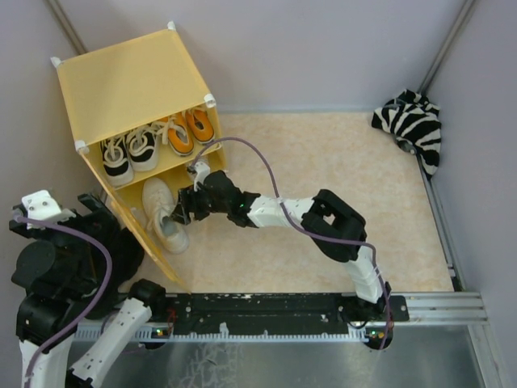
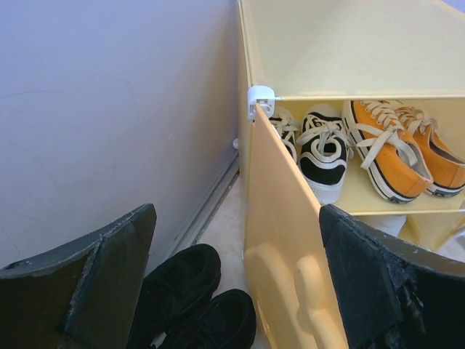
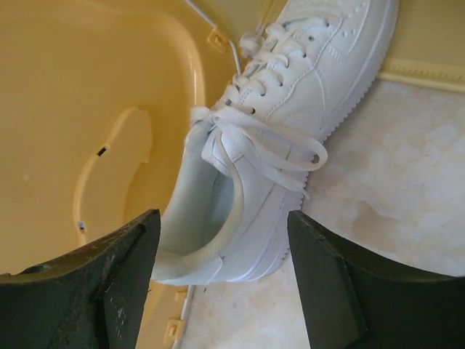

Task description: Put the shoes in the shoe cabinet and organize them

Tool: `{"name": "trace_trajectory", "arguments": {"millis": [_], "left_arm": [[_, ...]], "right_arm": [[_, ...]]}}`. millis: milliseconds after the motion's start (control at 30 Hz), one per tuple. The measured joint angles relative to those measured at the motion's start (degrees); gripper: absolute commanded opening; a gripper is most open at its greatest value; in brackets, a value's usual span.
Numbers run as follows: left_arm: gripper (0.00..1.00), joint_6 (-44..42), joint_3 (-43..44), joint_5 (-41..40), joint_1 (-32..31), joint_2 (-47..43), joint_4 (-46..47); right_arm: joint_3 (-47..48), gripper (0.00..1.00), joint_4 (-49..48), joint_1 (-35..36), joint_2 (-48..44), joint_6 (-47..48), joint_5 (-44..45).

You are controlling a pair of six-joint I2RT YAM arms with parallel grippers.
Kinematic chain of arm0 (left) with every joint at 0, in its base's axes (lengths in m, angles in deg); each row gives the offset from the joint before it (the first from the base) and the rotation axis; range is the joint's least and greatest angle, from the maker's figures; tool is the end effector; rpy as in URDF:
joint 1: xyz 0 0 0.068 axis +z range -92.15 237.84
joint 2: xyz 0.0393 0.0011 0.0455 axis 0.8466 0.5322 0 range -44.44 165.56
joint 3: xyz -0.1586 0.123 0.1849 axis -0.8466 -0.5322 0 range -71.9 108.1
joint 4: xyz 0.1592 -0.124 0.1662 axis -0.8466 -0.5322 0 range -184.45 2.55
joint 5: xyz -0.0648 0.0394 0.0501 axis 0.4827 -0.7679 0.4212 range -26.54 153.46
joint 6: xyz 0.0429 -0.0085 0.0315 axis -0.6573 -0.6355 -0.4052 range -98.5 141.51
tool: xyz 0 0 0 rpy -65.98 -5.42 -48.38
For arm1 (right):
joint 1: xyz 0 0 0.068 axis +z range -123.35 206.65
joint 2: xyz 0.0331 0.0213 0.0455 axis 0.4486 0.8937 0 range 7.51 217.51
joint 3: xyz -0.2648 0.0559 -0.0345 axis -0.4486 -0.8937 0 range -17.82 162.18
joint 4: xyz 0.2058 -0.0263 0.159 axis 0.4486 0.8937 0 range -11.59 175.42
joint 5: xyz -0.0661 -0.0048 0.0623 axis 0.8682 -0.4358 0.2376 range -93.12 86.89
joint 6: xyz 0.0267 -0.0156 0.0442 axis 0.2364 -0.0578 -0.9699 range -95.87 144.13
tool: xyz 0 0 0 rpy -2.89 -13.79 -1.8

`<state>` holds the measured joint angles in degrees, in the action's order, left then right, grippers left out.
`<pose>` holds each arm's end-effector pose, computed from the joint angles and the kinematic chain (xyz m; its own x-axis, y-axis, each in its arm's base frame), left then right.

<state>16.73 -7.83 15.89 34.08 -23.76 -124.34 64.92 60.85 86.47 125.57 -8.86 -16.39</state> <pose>0.0171 0.0211 0.4297 0.0700 0.0305 -0.9971 -0.4065 0.9136 -0.0006 0.2355 0.4210 0.2206 -0.6466 -0.0576 -0.7607 -0.7144 0.3954 0.5773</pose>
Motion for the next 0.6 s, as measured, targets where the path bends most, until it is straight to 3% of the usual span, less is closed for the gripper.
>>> {"name": "trace_trajectory", "arguments": {"millis": [200,300,400,533,600], "left_arm": [[0.99,-0.5,0.0,-0.2,0.0,-0.8,0.0],[0.99,-0.4,-0.2,-0.3,0.0,-1.3,0.0],[0.99,-0.4,-0.3,-0.4,0.0,-1.5,0.0],[0.99,-0.5,-0.3,-0.3,0.0,-1.5,0.0],[0.99,-0.6,-0.3,-0.3,0.0,-1.5,0.0]], "right_arm": [[2.7,0.67,1.0,1.6,6.8,-1.3,-1.1],[4.9,0.59,0.6,2.1,9.4,-2.4,-1.0],[6.5,0.44,1.0,2.4,10.4,-2.0,-0.3],[8.2,0.06,2.7,2.6,11.3,-1.3,2.7],[8.9,0.0,4.2,2.6,11.3,-0.3,4.5]]}}
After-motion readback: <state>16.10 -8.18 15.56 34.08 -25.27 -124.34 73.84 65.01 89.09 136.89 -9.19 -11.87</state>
